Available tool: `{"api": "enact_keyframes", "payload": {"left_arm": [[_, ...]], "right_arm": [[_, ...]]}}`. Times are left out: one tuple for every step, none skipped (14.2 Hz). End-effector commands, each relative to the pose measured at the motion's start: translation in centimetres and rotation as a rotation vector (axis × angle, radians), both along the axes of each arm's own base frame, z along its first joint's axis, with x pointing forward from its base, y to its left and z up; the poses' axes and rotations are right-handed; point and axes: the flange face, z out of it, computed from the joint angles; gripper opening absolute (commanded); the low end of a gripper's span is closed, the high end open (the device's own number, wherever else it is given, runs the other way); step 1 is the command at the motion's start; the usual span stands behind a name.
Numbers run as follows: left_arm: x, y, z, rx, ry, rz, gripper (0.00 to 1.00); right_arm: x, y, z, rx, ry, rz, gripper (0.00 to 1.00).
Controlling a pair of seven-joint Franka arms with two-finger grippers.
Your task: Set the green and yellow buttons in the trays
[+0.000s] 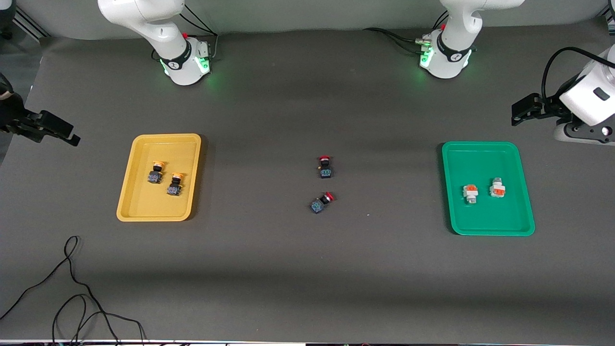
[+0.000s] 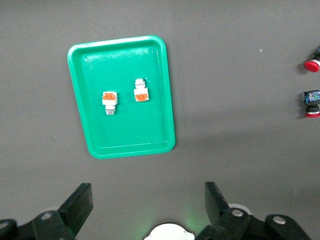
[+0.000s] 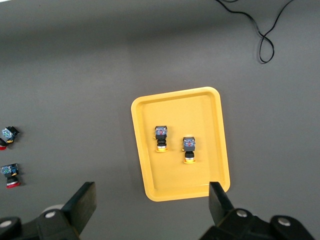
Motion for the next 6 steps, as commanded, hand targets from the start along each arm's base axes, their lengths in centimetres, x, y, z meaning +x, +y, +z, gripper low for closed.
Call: {"api": "enact_keyframes", "payload": {"left_arm": [[-0.7,-0.07,0.79,-0.009,0.006,0.002,1.0],[-0.7,0.01,0.79,-0.009,0.006,0.004,1.0],[-0.68,0.01,0.8,-0.009,0.004,0.004,1.0],[-0.7,-0.07,0.79,-0.009,0.006,0.002,1.0],[-0.68,-0.08,0.87,-0.009,0.003,0.002,1.0],[-0.68,-0.08,0.87,-0.009,0.003,0.002,1.0]], "right_arm": [[0.07,0.12,0.84,-0.019,-0.008,0.02,1.0],[0.0,0.43,1.0,-0.02,-0.011,0.023,1.0],[-0.11,0.42,1.08,-0.019,-0.011,0.024,1.0],[-0.22,0.49,1.22,-0.019,-0.012,0.023,1.0],[-0.22,0.57,1.3,-0.019,-0.014,0.024,1.0],[-0.27,0.38,1.38,-0.02,-0.015,0.021,1.0]]}}
